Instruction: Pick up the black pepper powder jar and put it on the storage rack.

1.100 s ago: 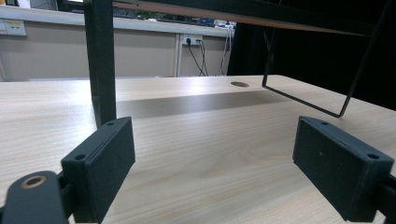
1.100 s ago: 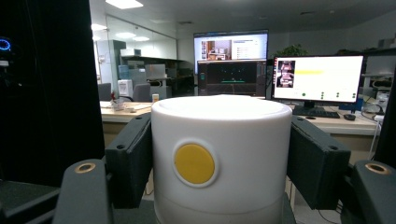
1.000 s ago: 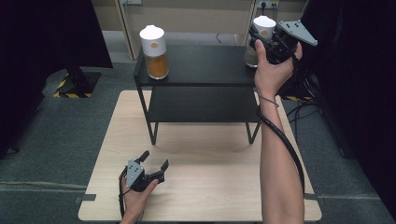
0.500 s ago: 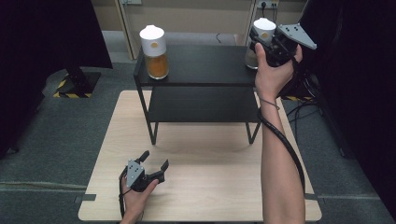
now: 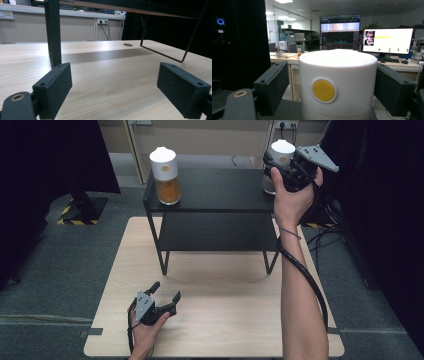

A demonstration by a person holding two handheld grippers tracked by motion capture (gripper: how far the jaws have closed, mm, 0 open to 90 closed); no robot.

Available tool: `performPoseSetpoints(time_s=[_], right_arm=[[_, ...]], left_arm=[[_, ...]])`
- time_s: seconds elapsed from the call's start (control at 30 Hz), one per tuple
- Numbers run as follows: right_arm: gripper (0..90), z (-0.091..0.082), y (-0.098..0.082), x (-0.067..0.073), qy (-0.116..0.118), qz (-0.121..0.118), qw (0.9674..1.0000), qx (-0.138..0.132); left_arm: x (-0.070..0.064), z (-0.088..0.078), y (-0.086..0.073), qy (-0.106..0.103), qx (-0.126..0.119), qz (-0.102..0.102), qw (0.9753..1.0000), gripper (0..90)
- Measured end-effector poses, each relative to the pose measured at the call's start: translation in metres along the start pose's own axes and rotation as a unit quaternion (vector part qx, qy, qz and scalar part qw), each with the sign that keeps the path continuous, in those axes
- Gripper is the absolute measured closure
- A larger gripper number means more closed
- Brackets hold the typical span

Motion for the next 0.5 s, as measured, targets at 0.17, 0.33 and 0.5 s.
performPoseSetpoints(time_s=[0.17,0.33,0.5], right_arm=[[14.6,-0.003,-0.001,0.0,-0.002,0.006,1.0,0.004],[13.5,-0.009,0.001,0.0,-0.001,0.007,1.0,0.004],[12.9,-0.019,0.004,0.001,-0.007,0.005,1.0,0.004]], left_arm=[[0.0,0.0,0.0,0.0,-0.001,0.001,1.0,12.2],[0.0,0.0,0.0,0.0,0.0,0.0,1.0,12.3],[-0.001,0.0,0.0,0.0,0.0,0.002,1.0,12.2]])
Point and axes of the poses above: each handheld gripper's, and its own axes: z roughly forward along the jaws, y roughly out of its top, x roughly to its left, the point moved 4 cm from there along z, roughly forward along the jaws, and after that the axes turned 9 degrees about x, right-handed, at the moved point
